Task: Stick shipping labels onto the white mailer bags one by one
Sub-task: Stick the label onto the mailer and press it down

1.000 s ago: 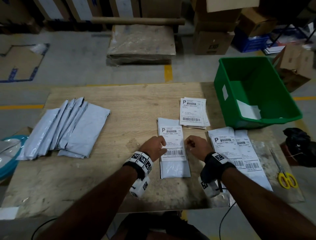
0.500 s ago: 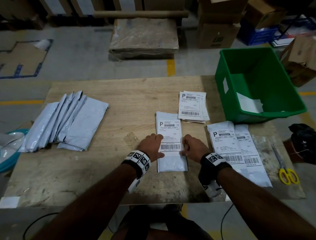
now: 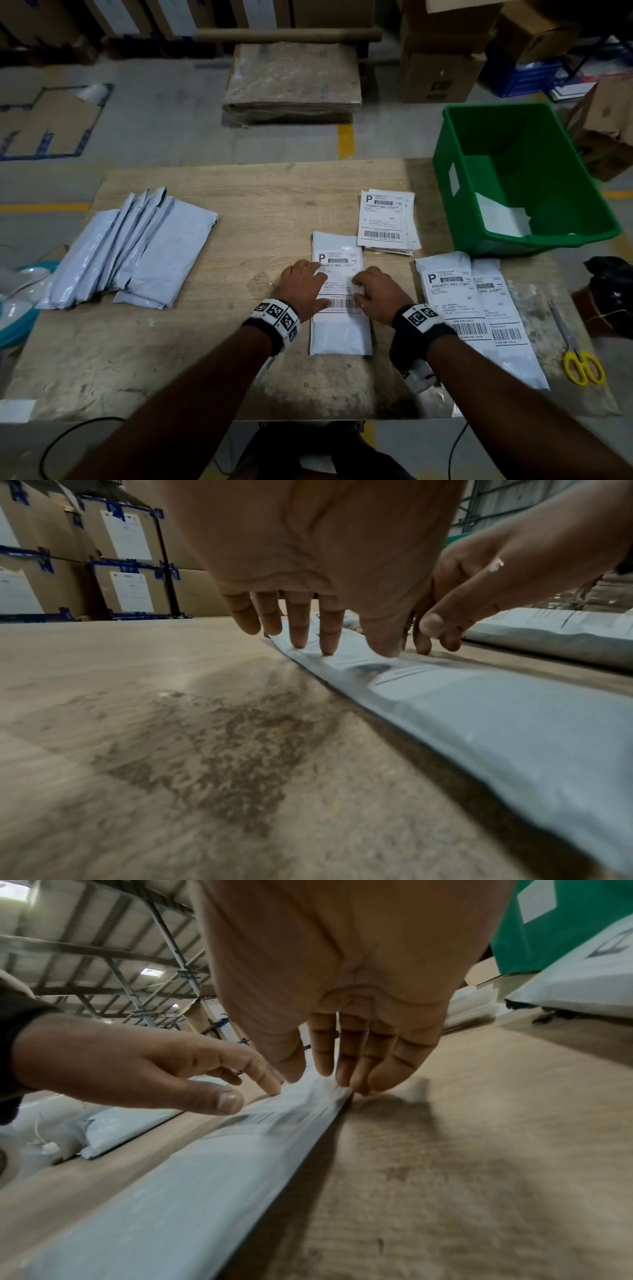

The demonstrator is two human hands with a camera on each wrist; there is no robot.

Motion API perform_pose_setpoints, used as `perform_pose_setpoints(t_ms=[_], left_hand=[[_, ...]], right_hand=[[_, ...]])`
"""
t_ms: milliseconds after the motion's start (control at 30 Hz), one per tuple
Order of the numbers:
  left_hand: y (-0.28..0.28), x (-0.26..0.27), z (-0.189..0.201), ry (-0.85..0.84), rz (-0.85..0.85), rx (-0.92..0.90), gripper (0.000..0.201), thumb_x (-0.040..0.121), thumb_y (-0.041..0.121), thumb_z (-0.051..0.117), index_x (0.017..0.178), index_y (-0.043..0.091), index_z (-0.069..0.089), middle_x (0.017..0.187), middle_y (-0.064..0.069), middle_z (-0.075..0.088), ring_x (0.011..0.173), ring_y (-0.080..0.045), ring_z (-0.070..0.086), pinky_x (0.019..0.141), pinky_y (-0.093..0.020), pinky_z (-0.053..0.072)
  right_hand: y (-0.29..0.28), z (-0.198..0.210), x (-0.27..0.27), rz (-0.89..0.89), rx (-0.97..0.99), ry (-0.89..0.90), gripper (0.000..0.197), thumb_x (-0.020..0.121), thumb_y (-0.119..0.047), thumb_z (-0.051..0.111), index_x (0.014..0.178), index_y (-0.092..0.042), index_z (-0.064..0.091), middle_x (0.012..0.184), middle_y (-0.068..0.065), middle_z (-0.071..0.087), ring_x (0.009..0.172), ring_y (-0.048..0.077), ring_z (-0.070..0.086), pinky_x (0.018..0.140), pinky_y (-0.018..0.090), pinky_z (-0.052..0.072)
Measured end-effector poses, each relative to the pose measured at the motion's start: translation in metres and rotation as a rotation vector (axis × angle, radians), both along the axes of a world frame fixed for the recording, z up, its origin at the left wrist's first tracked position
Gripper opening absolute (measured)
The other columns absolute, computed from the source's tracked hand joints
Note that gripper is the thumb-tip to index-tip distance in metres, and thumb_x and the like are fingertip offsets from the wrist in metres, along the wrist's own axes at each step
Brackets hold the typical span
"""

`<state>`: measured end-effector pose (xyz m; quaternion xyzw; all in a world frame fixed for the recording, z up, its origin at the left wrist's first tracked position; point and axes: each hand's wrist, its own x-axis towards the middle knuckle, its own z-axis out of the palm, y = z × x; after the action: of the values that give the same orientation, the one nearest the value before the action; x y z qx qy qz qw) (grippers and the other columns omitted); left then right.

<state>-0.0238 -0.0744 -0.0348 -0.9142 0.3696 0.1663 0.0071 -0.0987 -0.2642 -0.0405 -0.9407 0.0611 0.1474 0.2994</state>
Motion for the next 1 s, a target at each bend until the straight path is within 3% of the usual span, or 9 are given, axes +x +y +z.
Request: perform_pose_setpoints(t_ms=[133,267,333,400,433,567,733,900,1000], left_hand=[[0.003,0.001,0.0,-0.044,-0.017,0.001,0.055,0.088,0.051,0.055,0.132,0.018,0.049,0.141,-0.005,0.041,0.133,-0.026,0.03,0.108,-0.04,0.026],[0.001,0.005,0.003,-0.011,-0.025,0.01,0.056,0.087,0.046,0.06,0.132,0.016,0.048,0.153,-0.008,0.027,0.142,-0.029,0.019,0.112,-0.043,0.022],[0.0,0.009,0.003,0.017,-0.043,0.019,0.055,0.087,0.044,0.061,0.132,0.015,0.048,0.157,-0.006,0.021,0.144,-0.029,0.014,0.115,-0.045,0.02],[-0.001,0.012,0.004,0.027,-0.061,0.019,0.053,0.088,0.044,0.06,0.131,0.016,0.048,0.156,-0.005,0.024,0.144,-0.028,0.015,0.116,-0.045,0.02],[-0.002,0.014,0.004,0.022,-0.068,0.011,0.053,0.088,0.045,0.06,0.131,0.016,0.048,0.154,-0.005,0.027,0.143,-0.027,0.017,0.115,-0.044,0.02],[-0.003,0.02,0.003,0.0,-0.076,-0.037,0.057,0.088,0.045,0.058,0.138,0.024,0.041,0.144,-0.004,0.037,0.136,-0.024,0.026,0.111,-0.04,0.023],[-0.004,0.025,0.001,0.065,-0.072,0.026,0.065,0.088,0.052,0.055,0.145,0.03,0.032,0.158,-0.007,0.01,0.147,-0.031,0.001,0.118,-0.048,0.01],[-0.01,0.034,-0.002,0.071,0.026,0.047,0.071,0.093,0.05,0.048,0.149,0.015,0.023,0.157,-0.006,0.018,0.147,-0.028,0.006,0.119,-0.045,0.014],[-0.012,0.036,-0.003,0.059,0.041,0.081,0.078,0.09,0.052,0.052,0.15,0.013,0.019,0.156,-0.011,0.018,0.146,-0.031,0.006,0.118,-0.045,0.015]], right_hand=[[0.0,0.002,0.004,0.061,-0.004,-0.013,0.033,0.087,-0.023,0.058,0.118,-0.012,0.061,0.105,0.011,0.062,0.097,0.028,0.058,0.085,0.033,0.045],[-0.002,0.0,0.014,0.082,-0.04,-0.008,0.013,0.086,-0.023,0.055,0.089,-0.016,0.065,0.096,0.013,0.059,0.096,0.032,0.056,0.077,0.029,0.038],[-0.003,-0.001,0.017,0.062,-0.047,-0.009,0.021,0.085,-0.024,0.056,0.101,-0.014,0.065,0.106,0.013,0.056,0.105,0.031,0.053,0.084,0.031,0.04],[-0.005,-0.002,0.021,0.014,-0.033,-0.028,0.04,0.086,-0.024,0.059,0.124,-0.013,0.057,0.12,0.012,0.05,0.115,0.028,0.046,0.097,0.033,0.039],[-0.006,-0.001,0.022,0.012,-0.012,-0.049,0.043,0.087,-0.023,0.059,0.128,-0.013,0.054,0.122,0.011,0.049,0.115,0.027,0.045,0.099,0.033,0.038],[-0.003,0.0,0.026,0.123,0.033,-0.034,0.023,0.083,-0.015,0.054,0.105,-0.015,0.062,0.106,0.008,0.052,0.103,0.026,0.049,0.093,0.043,0.045],[-0.01,-0.006,0.029,0.009,0.019,-0.051,0.049,0.087,-0.019,0.059,0.134,-0.014,0.048,0.131,0.012,0.044,0.122,0.03,0.043,0.106,0.037,0.037],[-0.011,-0.008,0.035,0.025,-0.012,-0.028,0.054,0.087,-0.018,0.058,0.138,-0.015,0.042,0.134,0.011,0.045,0.123,0.031,0.042,0.104,0.039,0.038],[-0.012,-0.009,0.037,-0.012,-0.029,-0.013,0.054,0.087,-0.021,0.057,0.138,-0.016,0.043,0.132,0.013,0.045,0.122,0.034,0.042,0.103,0.041,0.039]])
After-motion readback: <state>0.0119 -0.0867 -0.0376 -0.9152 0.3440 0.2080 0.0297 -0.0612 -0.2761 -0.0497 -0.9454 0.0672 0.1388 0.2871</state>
